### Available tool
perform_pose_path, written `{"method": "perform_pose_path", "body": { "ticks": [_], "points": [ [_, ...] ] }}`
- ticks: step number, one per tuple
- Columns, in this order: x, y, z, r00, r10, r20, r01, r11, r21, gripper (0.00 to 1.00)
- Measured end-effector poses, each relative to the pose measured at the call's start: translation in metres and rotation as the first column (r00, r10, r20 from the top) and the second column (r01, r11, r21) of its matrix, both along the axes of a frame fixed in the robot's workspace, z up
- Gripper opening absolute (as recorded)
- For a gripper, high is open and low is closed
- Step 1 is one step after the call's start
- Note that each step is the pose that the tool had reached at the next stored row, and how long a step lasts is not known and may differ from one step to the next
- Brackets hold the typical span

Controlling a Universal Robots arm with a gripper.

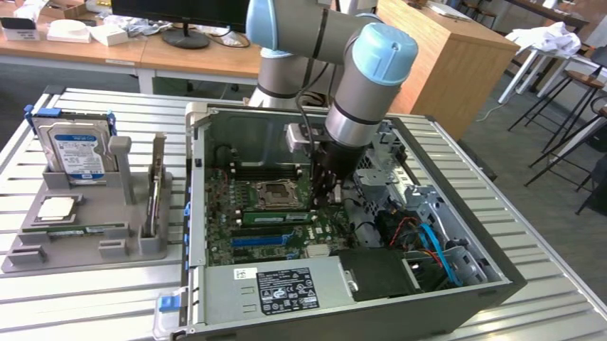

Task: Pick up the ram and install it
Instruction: 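Press down the ram until it locks into place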

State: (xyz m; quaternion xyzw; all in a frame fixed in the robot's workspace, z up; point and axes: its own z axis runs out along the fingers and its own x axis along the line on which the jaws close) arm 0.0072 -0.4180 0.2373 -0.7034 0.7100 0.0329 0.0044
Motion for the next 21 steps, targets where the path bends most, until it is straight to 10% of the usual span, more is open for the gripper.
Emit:
{"method": "perform_pose_path", "body": {
  "ticks": [21],
  "points": [
    [-0.003, 0.0, 0.0151, 1.0, 0.0, 0.0, 0.0, 1.0, -0.0001, 0.1]
  ]
}}
